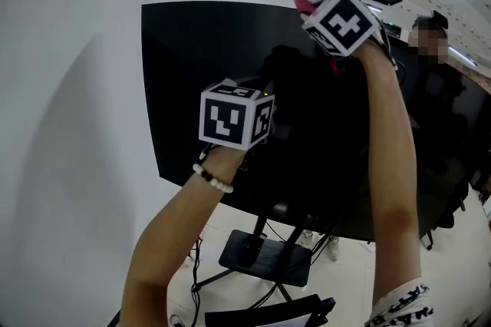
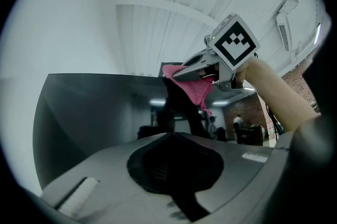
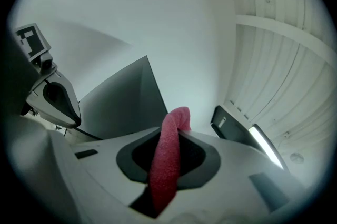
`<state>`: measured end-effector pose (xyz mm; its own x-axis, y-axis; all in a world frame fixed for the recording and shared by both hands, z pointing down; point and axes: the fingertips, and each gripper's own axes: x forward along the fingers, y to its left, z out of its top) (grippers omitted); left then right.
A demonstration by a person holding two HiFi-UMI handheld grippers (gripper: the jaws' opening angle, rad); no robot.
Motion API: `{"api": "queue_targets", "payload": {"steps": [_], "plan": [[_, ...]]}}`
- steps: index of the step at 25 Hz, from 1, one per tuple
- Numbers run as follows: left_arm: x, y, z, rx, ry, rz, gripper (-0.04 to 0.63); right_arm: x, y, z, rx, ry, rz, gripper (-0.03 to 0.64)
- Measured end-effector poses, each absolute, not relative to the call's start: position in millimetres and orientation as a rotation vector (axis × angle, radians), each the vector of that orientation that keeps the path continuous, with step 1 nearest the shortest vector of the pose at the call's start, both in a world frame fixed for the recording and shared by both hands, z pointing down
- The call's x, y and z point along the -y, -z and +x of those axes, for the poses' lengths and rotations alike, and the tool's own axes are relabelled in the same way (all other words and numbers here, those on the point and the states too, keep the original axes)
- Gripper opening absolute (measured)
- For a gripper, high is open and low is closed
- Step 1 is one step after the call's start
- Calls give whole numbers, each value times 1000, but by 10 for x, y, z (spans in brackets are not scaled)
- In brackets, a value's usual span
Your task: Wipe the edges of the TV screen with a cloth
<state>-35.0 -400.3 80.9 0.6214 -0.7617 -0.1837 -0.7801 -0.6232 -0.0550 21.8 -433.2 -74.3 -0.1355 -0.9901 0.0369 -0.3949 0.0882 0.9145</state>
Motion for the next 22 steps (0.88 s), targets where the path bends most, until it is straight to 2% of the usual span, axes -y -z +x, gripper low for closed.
{"api": "queue_targets", "payload": {"steps": [10, 22], "plan": [[4377, -788, -1790, -1279, -220, -2707, -12, 4805, 724, -1144, 1626, 977, 1406, 67], [4839, -917, -2834, -1294, -231, -2740, -12, 5506, 736, -2383, 1655, 970, 1375, 68]]}}
